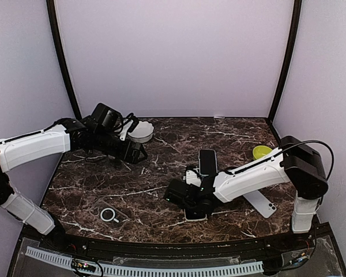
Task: Put the phone into the phone case
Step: Install the phone into the phone case.
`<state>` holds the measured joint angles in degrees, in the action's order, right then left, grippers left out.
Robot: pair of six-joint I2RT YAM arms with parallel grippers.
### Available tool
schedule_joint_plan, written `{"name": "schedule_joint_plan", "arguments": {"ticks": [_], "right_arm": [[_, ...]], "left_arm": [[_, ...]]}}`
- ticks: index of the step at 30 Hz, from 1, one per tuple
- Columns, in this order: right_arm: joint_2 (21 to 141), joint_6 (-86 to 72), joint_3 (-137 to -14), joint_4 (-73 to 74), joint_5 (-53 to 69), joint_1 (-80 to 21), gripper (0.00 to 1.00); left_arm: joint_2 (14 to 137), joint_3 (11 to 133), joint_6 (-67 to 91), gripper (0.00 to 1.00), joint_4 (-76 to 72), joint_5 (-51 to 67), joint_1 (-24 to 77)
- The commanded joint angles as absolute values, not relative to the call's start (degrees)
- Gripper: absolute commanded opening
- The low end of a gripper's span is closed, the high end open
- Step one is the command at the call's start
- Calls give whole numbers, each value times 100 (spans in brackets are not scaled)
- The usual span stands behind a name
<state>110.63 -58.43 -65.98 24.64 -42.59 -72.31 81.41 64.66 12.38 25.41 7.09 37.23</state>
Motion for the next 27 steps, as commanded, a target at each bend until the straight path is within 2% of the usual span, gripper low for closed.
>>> {"name": "schedule_joint_plan", "arguments": {"ticks": [1,3,4,7,9,10,21,27], "right_arm": [[11454,-5807,-6347,2975,-4569,-7124,0],[11482,-5783,-6330,2977,-4478,-7091,0],[11472,-5729,-6336,2959,-4429,-7073,8],[11412,-5577,-6391,2950,-4383,-7058,44],[11376,-5572,-6416,2989,-4377,-7057,61],[11361,-5572,-6423,3019,-4374,-7051,65],[11257,-5543,-6677,3439,-4450,-7012,89],[11097,-5301,-6733,3431,-4340,-6999,91]], "left_arm": [[7959,6394,1182,96,2568,774,3689],[7952,6390,1183,96,2567,776,3691],[7951,6390,1180,96,2566,770,3691],[7953,6397,1178,96,2565,780,3691],[7963,6391,1176,96,2566,780,3687],[7963,6390,1172,96,2566,782,3685],[7964,6392,1163,96,2566,827,3687],[7965,6392,1163,96,2565,849,3684]]}}
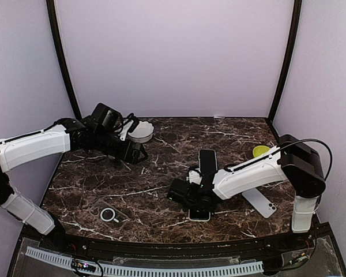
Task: Put the phone into the phone case
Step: Install the phone into the phone case, then press the phone onto the phone case.
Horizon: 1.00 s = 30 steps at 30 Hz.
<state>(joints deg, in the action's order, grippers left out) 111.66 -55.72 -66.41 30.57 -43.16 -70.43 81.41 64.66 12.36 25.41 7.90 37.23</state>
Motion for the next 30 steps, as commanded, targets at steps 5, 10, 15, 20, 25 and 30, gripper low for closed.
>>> {"name": "schedule_joint_plan", "arguments": {"ticks": [5,10,15,20,25,30], "right_arm": [[10993,-4853,-7112,3565,-4043,-7025,85],[10963,-5045,-7400,4010,-3819,-7196,70],[11108,-5353,-7473,4221,-3506,-7350,53],[11285,-5483,-7507,4167,-3355,-7406,45],[11700,-5695,-7698,4795,-3445,-7459,37],[11809,-6000,-7453,5159,-3471,-7501,33]], "left_arm": [[7979,6396,1153,96,2571,885,3687],[7957,6398,1139,96,2584,883,3686],[7961,6399,1134,96,2583,905,3689],[7980,6399,1140,96,2584,923,3685],[8003,6406,1134,96,2588,933,3690],[8000,6403,1126,96,2593,926,3689]]}}
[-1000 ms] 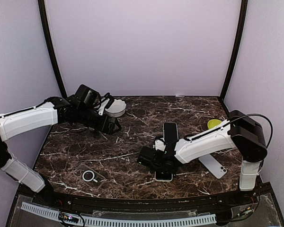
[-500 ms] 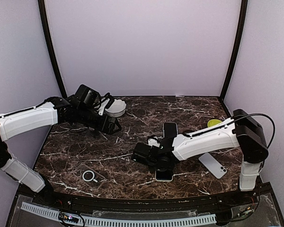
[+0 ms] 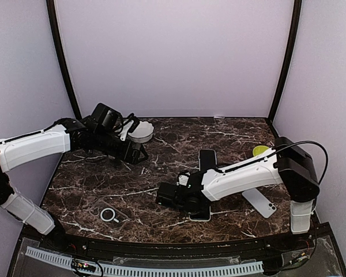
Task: Put the phone into the phone case
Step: Press the phone onto the phone case, then pick up the phone with the phone case at the center of the board.
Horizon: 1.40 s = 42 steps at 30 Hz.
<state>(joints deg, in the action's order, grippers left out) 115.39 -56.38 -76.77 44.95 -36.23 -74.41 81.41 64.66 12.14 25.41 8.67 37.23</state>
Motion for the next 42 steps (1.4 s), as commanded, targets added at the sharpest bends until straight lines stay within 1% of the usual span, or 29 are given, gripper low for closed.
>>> {"name": "schedule_joint_plan", "arguments": {"ticks": [1,4,8,10,13,17,20,22,24,27,28,29,31,32,35,36,42], "right_arm": [[11793,-6067,-7405,5248,-3502,-7516,31],[11736,-6117,-7299,5414,-3576,-7535,28],[11780,-6073,-6947,5233,-3296,-7547,26],[11751,-6089,-6660,5014,-3130,-7567,21],[11611,-6046,-6181,4451,-2775,-7567,9],[11637,-5766,-5675,3713,-2122,-7560,4],[11763,-5686,-5512,3462,-1801,-7563,2],[11699,-5667,-5605,3645,-1917,-7539,3],[11521,-5556,-5864,4013,-2193,-7477,6],[11053,-5308,-6534,4542,-2596,-7311,13],[10889,-5240,-6761,4660,-2722,-7260,16],[10735,-5195,-6955,4760,-2839,-7193,23],[10457,-5160,-7274,4879,-3061,-7076,41],[10347,-5178,-7360,4914,-3104,-7009,53],[10145,-5359,-7376,4952,-2913,-6779,92],[10121,-5412,-7319,4923,-2754,-6710,98],[10278,-5611,-7042,4742,-1995,-6481,99]], "left_arm": [[7999,6405,1125,96,2593,917,3691],[8007,6406,1130,96,2593,920,3682],[8003,6407,1117,96,2601,906,3685],[7998,6407,1111,96,2602,883,3683],[7999,6408,1108,96,2602,883,3682],[8020,6409,1107,96,2602,896,3683],[8025,6413,1107,96,2602,882,3683],[8037,6408,1107,96,2603,867,3671],[8053,6407,1107,96,2609,873,3669],[8072,6415,1118,96,2610,917,3669],[8075,6416,1117,96,2610,926,3667],[8081,6416,1116,96,2610,924,3668],[8072,6420,1110,96,2606,908,3663],[8070,6417,1108,96,2614,901,3664],[8060,6417,1112,96,2617,917,3659],[8055,6418,1111,96,2619,920,3658],[8009,6418,1100,96,2615,925,3652]]}}
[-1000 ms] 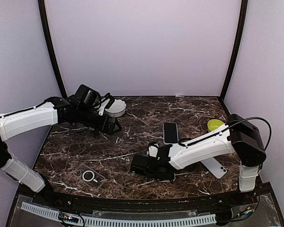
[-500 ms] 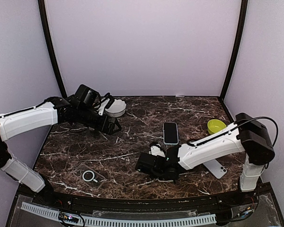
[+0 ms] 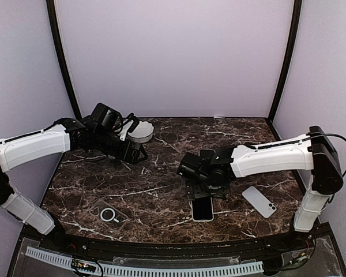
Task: Put the phone into the phone case
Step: Pick up the phone with the phone case at the center of the board.
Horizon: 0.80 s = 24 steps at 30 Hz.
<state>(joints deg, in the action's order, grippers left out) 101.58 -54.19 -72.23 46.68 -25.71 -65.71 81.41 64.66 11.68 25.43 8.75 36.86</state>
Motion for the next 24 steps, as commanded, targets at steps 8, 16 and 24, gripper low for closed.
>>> {"name": "schedule_joint_plan", "arguments": {"ticks": [8,16,24], "right_arm": [[10488,-5608,-6750,4169,-1233,-6438,99],[10723,-5505,-6673,4307,-1253,-6488,93],[10838,-5369,-6697,4201,-1139,-6556,55]], "left_arm": [[7999,6425,1099,95,2617,977,3650],[8018,6420,1099,95,2619,987,3654],[8029,6412,1082,95,2611,1068,3653]]}}
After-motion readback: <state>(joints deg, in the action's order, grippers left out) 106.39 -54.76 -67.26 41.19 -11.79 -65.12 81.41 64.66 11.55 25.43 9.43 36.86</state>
